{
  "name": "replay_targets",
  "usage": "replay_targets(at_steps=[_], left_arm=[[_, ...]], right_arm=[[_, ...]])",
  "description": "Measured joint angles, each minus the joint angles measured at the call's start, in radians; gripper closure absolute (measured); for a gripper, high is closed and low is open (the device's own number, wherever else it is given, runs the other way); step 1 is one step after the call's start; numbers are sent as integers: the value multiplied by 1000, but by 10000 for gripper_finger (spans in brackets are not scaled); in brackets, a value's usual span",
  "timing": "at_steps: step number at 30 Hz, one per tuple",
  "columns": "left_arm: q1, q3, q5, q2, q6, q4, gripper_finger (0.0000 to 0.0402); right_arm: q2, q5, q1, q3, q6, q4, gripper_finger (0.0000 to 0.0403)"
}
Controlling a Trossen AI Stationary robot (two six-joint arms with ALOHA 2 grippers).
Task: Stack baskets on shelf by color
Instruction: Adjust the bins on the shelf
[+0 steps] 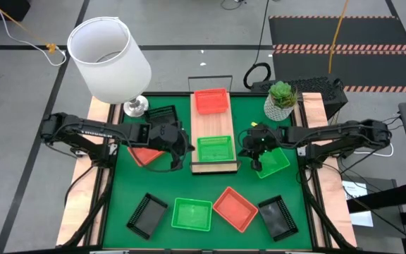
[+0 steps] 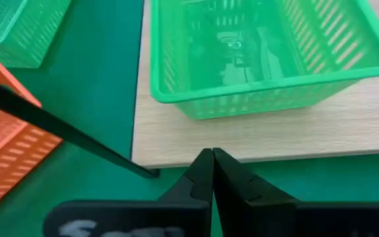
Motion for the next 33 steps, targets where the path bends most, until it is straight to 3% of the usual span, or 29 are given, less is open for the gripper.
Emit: replay_targets(at_steps=[18, 28, 33], left_arm=[[-2, 0, -2, 0, 24, 2, 376], [-2, 0, -2, 0, 26, 21, 376], [-2, 0, -2, 0, 25, 39, 376]], right_arm=[[2, 0, 27, 0, -18, 96, 403], [68, -6, 27, 0, -5, 114, 403], [108, -60, 32, 0, 12, 170, 403]])
